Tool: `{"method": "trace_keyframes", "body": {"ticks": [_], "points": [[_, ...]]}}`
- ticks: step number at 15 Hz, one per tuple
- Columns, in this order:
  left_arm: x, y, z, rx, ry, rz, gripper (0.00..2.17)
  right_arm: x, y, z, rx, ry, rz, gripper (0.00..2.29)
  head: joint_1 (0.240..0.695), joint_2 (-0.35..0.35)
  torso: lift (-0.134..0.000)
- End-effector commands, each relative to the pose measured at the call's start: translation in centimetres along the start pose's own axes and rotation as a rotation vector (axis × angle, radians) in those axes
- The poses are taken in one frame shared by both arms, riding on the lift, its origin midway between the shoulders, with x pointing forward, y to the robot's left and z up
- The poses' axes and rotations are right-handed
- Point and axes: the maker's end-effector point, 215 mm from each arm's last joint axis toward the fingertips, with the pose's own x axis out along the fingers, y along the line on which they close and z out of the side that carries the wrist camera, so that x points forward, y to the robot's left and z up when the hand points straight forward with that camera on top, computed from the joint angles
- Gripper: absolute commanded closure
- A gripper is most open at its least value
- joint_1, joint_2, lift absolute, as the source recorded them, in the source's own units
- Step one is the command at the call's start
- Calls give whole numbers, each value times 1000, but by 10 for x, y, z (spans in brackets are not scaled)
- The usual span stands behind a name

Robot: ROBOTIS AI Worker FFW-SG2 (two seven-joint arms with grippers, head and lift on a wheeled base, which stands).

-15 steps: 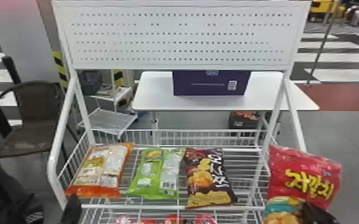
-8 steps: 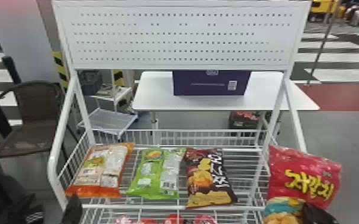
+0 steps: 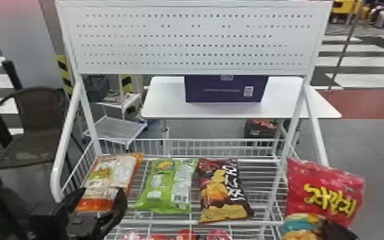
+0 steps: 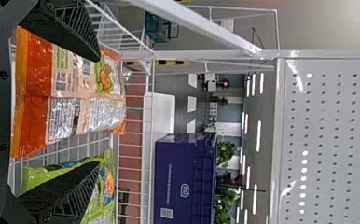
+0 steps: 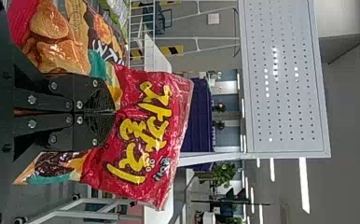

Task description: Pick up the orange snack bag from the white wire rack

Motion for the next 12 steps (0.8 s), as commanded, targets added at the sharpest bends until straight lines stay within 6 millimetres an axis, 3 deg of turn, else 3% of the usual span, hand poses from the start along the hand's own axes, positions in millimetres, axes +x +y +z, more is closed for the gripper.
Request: {"method": "trace_keyframes", "body": {"ticks": [1,6,10,12], "points": [[30,-17,-8,22,22,-26,107,0,0,-2,1,3,-1,2219,499,0,0],[88,4,-32,57,113,5,107,1,1,-5,9,14,7,2219,499,0,0],[98,24,-48,56,164,26,107,2,0,-7,11,19,6,2219,499,0,0],[97,28,-55,58,179,31,248,3,1,-7,12,18,6,2219,499,0,0]]}}
